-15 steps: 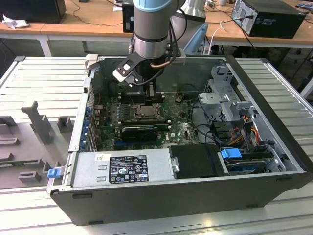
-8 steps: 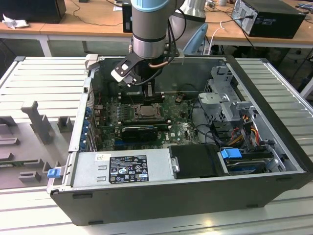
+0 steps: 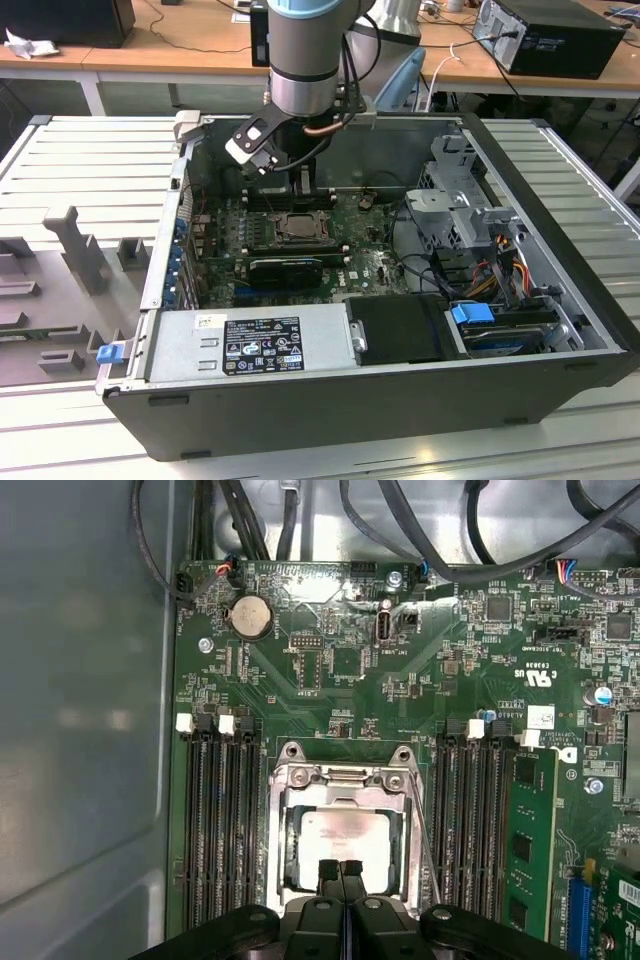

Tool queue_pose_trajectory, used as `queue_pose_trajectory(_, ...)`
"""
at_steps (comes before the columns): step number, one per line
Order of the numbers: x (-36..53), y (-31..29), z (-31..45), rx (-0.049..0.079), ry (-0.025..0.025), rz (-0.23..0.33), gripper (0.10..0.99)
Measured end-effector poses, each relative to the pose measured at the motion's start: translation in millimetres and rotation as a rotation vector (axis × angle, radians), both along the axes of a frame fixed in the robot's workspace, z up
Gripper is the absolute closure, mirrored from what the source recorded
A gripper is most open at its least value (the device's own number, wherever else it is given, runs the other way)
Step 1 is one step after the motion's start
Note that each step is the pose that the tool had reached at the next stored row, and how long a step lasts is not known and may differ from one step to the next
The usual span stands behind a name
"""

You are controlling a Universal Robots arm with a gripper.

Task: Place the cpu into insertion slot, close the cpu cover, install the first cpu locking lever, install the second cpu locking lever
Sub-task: 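Install the first cpu locking lever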

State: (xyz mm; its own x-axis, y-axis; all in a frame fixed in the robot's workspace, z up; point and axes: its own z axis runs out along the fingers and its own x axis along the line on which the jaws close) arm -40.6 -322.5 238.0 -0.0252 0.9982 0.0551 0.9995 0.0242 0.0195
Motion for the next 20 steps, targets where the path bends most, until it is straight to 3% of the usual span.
queue_pose_trajectory(7, 0.0, 0.0, 6.7, 0.0, 0.0, 0.0, 0.98)
queue_pose_trajectory(20, 0.0, 0.0, 11.9, 0.0, -0.0001, 0.0, 0.98)
